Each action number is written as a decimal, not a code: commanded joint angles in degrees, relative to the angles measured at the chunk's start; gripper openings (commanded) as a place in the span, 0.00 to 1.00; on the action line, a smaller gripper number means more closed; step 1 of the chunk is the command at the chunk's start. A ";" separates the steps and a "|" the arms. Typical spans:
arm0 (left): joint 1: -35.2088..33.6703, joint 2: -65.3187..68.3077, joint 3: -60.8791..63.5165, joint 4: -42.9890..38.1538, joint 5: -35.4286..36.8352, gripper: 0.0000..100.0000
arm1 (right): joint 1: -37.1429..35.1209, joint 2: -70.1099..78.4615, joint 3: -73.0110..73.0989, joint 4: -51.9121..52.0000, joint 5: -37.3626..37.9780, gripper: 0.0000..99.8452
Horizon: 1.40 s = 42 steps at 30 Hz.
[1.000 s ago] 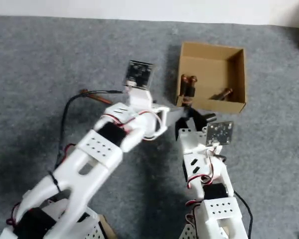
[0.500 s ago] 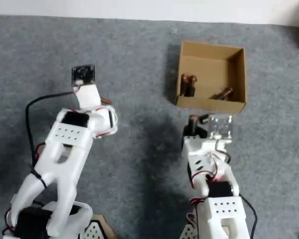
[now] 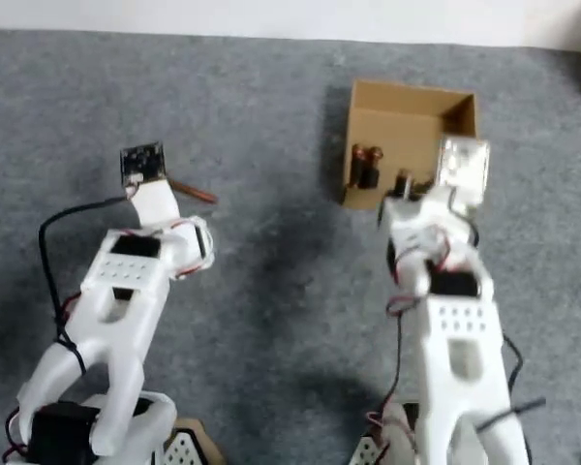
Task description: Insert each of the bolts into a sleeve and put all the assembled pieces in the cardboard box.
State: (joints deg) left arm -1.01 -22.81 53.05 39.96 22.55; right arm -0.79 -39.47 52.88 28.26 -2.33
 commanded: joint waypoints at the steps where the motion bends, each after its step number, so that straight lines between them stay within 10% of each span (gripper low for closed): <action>1: -0.31 -0.31 0.92 -4.31 -0.18 0.22 | 0.92 8.13 -11.91 -0.04 0.79 0.00; 31: -0.31 -0.22 4.53 -10.90 -0.18 0.22 | 5.32 58.07 -52.70 -0.04 0.26 0.01; 42: -0.31 -0.22 4.53 -10.90 -0.18 0.22 | 4.53 58.07 -55.69 11.47 -9.49 0.28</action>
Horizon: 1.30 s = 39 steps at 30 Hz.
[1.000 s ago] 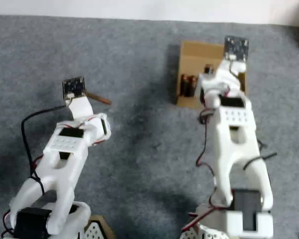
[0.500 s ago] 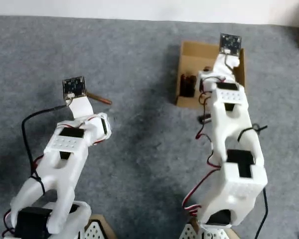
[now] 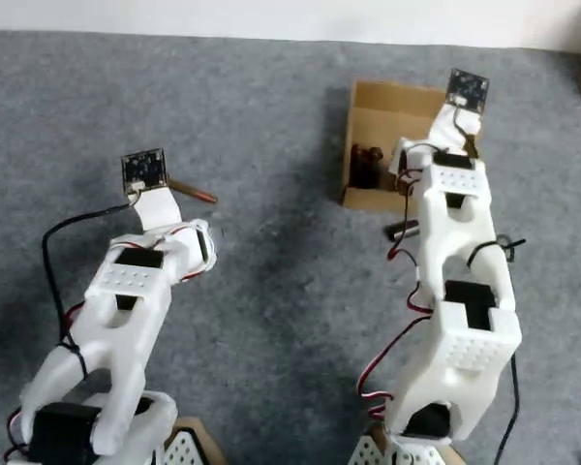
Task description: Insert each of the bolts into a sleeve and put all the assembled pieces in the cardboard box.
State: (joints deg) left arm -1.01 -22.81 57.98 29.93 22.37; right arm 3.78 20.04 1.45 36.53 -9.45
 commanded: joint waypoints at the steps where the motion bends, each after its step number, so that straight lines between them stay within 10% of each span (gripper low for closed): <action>1: -0.31 -0.22 -0.31 -0.88 0.00 0.22 | -0.13 -1.54 -5.05 4.70 -3.52 0.28; 21: -0.48 -0.22 -0.31 -0.88 0.00 0.22 | -1.27 -1.45 -33.63 55.69 -40.97 0.28; 39: -0.48 -0.22 -0.31 -0.88 0.00 0.22 | -2.15 7.08 -24.13 51.47 -44.40 0.20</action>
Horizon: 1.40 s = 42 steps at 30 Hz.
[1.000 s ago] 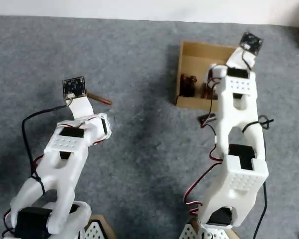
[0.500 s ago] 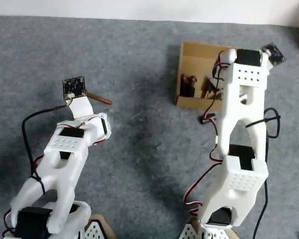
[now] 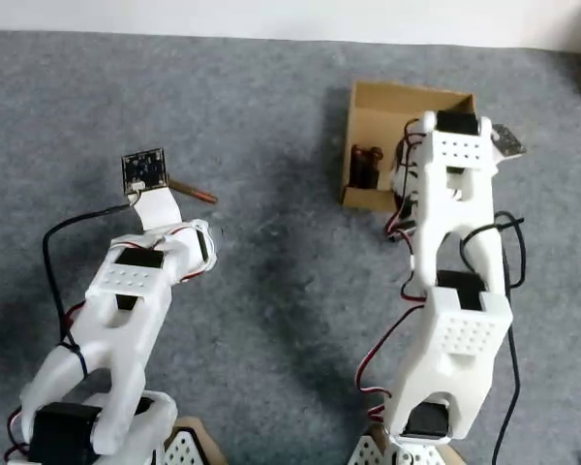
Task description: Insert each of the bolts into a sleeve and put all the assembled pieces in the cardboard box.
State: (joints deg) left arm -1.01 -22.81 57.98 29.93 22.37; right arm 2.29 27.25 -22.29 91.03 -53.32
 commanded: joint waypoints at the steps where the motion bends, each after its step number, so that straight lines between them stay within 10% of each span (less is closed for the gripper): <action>1: -0.48 -0.22 -0.31 -0.88 0.00 0.22 | -0.66 0.40 -0.40 -3.91 -0.53 0.20; 29: -0.22 -0.22 -0.48 -0.88 0.09 0.22 | 3.12 16.22 -0.75 -18.24 -0.53 0.12; 42: 0.04 -0.40 -5.23 -0.26 18.11 0.22 | 3.21 16.31 -0.13 -18.15 -0.26 0.00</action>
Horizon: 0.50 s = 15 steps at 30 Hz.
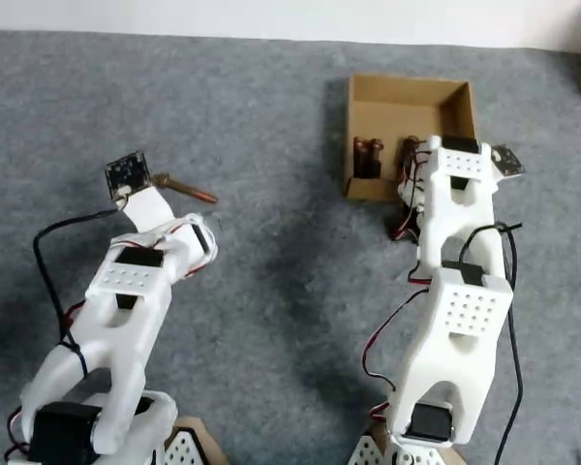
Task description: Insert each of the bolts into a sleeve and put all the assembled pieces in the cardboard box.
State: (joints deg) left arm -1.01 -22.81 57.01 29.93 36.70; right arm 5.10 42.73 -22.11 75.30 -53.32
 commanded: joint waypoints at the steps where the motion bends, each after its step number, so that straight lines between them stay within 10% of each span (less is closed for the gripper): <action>1: 0.04 -0.40 -5.23 0.70 5.01 0.22 | 0.31 0.84 -0.22 -2.42 -0.26 0.00; 15: -2.51 -0.31 -15.52 12.22 -0.26 0.11 | -0.04 0.75 3.12 -2.95 -0.09 0.00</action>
State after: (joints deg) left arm -1.89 -22.81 45.76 41.89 34.42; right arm 5.19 42.46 -19.47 75.12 -53.32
